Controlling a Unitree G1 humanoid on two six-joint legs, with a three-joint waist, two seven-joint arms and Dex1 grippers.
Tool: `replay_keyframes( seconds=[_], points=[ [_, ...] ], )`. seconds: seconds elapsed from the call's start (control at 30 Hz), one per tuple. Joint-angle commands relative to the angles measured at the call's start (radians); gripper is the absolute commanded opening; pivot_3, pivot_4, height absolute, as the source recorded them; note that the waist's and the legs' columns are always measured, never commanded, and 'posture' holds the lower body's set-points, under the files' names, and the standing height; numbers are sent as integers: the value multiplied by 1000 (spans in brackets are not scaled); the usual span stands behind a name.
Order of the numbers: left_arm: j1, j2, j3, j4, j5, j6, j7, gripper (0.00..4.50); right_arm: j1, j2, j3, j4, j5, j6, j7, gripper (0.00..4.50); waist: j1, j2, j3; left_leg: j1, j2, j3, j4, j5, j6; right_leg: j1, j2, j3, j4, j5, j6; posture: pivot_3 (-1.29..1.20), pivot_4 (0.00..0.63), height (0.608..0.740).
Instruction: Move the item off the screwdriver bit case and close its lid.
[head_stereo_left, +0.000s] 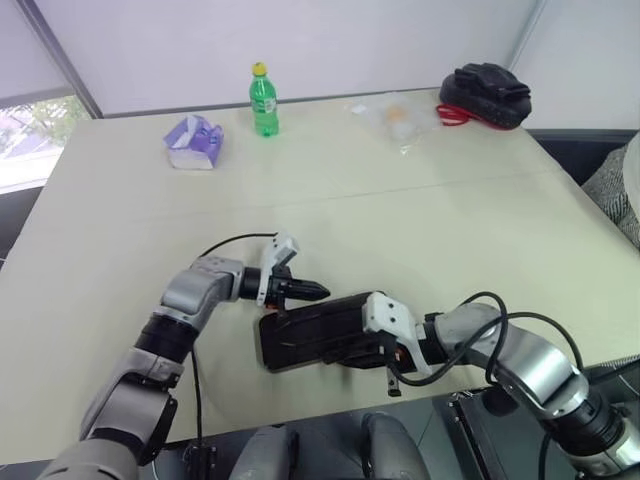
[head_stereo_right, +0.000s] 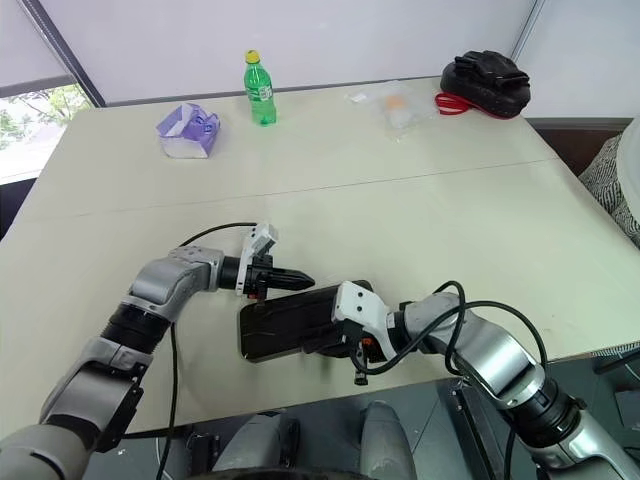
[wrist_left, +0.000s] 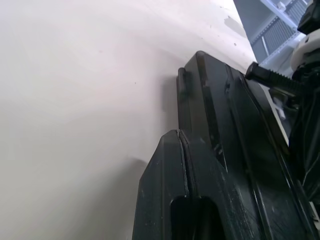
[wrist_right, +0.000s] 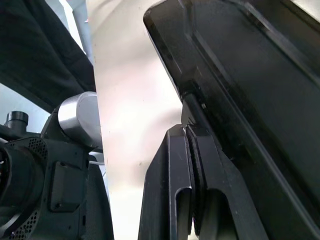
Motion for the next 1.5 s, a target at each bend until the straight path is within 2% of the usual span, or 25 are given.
replay_keyframes(
  seconds=[0.03,0.6,1.07,1.23,1.5],
  points=[
    [3,-10,-1,-12,25,-36,1,0,6,2,9,-20,-36,-24,-29,63,0,0,0,0,0,0,0,0,0,0,0,0,0,0,0,0,150,740],
    [93,-14,-89,20,151,-154,-63,0,-7,36,37,3,-199,-85,-169,63,-6,0,-2,3,0,0,0,0,0,2,1,0,1,0,0,0,150,740],
    [107,-20,-69,11,156,-149,-60,0,-22,41,78,35,-340,-150,-204,63,-21,0,-5,4,1,0,0,0,0,3,1,0,2,0,0,0,150,740],
    [103,-26,-32,-2,148,-138,-43,0,-20,45,21,-16,-282,-86,-177,63,-21,0,-5,4,1,0,0,0,0,3,1,0,2,0,0,0,150,740],
    [62,-22,124,-63,83,-99,37,0,27,-103,-166,-188,-102,46,-44,63,-16,-1,-4,1,0,-2,1,0,0,2,1,0,1,0,0,0,150,740]
  ],
)
